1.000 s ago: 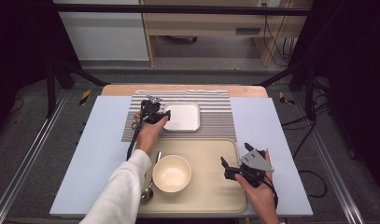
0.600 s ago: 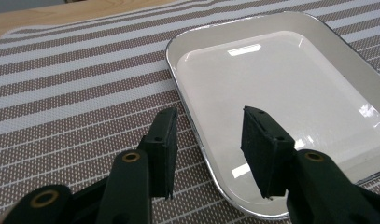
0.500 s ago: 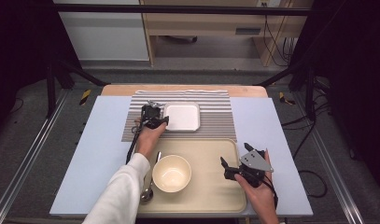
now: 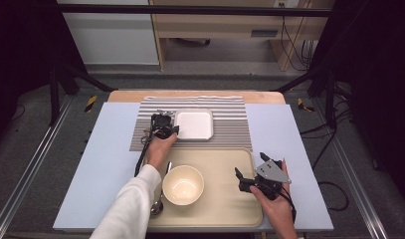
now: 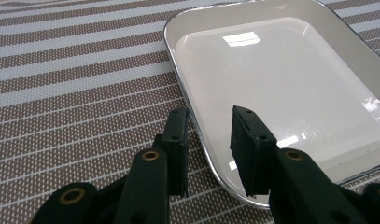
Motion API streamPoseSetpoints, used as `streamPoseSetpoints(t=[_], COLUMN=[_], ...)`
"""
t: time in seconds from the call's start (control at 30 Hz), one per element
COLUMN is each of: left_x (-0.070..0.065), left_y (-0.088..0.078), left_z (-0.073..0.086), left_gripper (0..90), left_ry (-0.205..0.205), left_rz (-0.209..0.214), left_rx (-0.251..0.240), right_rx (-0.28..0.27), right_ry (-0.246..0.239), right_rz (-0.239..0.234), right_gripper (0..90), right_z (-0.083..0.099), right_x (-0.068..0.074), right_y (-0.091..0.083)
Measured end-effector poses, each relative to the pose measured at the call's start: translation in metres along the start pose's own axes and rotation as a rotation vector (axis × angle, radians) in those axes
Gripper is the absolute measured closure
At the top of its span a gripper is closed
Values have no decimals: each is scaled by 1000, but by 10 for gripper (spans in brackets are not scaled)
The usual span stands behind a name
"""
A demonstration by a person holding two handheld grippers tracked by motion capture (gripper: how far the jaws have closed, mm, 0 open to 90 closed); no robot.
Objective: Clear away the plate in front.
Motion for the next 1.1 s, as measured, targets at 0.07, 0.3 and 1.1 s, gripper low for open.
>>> streamPoseSetpoints(t=[0.07, 0.3, 1.1], left_x=[0, 1, 1], left_y=[1, 3, 8], left_z=[0, 2, 3], left_gripper=[679, 706, 788], left_ry=[-5, -14, -50], left_rz=[-2, -4, -3], left_rx=[6, 25, 57], right_rx=[0, 0, 5], right_ry=[-1, -2, -9], right_rz=[-2, -1, 0], right_gripper=[42, 42, 44], right_z=[0, 0, 0], right_x=[0, 0, 1], right_y=[0, 0, 0])
Point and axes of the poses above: each handheld gripper's, and its own axes: y roughly forward along the jaws, z roughly out of its underside, x roughly to its left, the point moved 2 cm from there along y, roughly forward along the jaws, and after that the axes turned 1 degree about -y, right-handed, at the moved point
